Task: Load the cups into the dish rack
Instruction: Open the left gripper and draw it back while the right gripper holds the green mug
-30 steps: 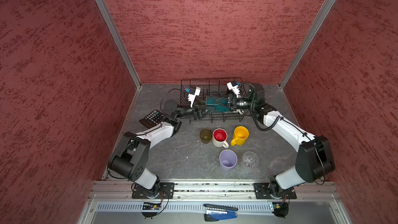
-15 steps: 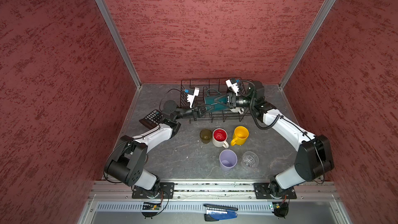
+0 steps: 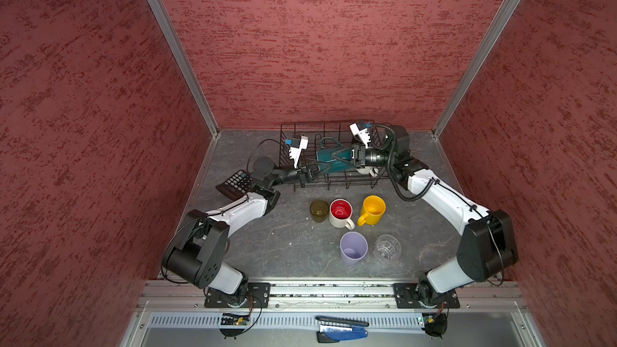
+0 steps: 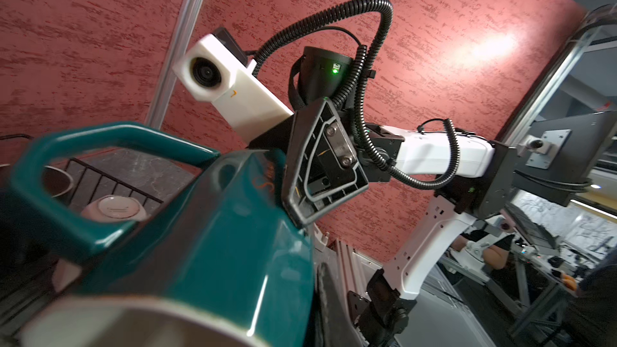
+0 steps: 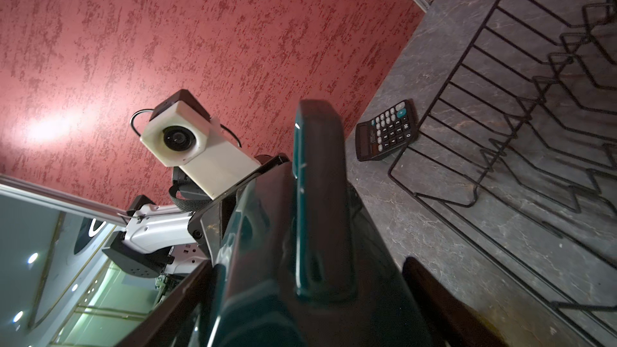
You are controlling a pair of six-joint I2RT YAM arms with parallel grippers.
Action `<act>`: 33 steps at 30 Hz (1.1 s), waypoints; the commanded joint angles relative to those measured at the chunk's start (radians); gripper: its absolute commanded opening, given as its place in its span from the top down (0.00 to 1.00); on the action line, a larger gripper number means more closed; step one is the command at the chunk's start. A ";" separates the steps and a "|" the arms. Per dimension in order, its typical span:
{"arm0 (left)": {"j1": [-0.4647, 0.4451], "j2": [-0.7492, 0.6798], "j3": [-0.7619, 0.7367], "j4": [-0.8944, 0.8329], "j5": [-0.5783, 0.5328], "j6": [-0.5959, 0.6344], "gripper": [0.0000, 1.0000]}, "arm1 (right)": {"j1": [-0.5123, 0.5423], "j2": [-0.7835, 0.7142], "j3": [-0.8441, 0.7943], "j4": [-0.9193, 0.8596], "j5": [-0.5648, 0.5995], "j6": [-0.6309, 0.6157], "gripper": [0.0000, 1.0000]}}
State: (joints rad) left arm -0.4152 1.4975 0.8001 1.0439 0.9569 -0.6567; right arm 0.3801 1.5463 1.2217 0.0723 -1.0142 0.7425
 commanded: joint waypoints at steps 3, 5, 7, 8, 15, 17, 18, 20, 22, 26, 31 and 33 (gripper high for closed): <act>0.004 -0.051 -0.005 -0.035 -0.062 0.089 0.52 | 0.017 -0.008 0.059 -0.058 0.080 0.003 0.75; 0.006 -0.065 -0.008 -0.062 -0.070 0.104 0.43 | 0.017 -0.003 0.068 -0.059 0.084 0.003 0.77; 0.009 -0.078 -0.013 -0.083 -0.077 0.115 0.35 | 0.017 0.002 0.078 -0.065 0.086 0.002 0.79; 0.011 -0.084 -0.016 -0.091 -0.081 0.121 0.32 | 0.017 0.005 0.085 -0.071 0.090 -0.001 0.80; 0.036 -0.140 -0.056 -0.150 -0.135 0.149 0.00 | 0.016 0.026 0.153 -0.189 0.123 -0.072 0.84; 0.056 -0.168 -0.078 -0.164 -0.169 0.152 0.00 | 0.016 0.033 0.185 -0.260 0.152 -0.116 0.84; 0.063 -0.182 -0.090 -0.171 -0.186 0.153 0.00 | 0.016 0.037 0.199 -0.291 0.163 -0.134 0.85; 0.089 -0.223 -0.116 -0.199 -0.238 0.158 0.00 | 0.016 0.043 0.228 -0.348 0.189 -0.172 0.86; 0.109 -0.277 -0.131 -0.292 -0.330 0.173 0.00 | 0.014 0.049 0.255 -0.411 0.224 -0.214 0.86; 0.120 -0.417 -0.109 -0.622 -0.583 0.268 0.00 | 0.016 0.079 0.335 -0.565 0.328 -0.313 0.87; 0.114 -0.566 -0.029 -1.008 -0.833 0.368 0.00 | 0.016 0.138 0.435 -0.704 0.465 -0.407 0.89; 0.124 -0.602 0.000 -1.120 -0.870 0.393 0.00 | 0.020 0.165 0.474 -0.739 0.506 -0.427 0.90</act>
State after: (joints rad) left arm -0.3012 0.9371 0.7574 0.2047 0.2531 -0.3454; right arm 0.3927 1.7000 1.6283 -0.6056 -0.5999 0.3981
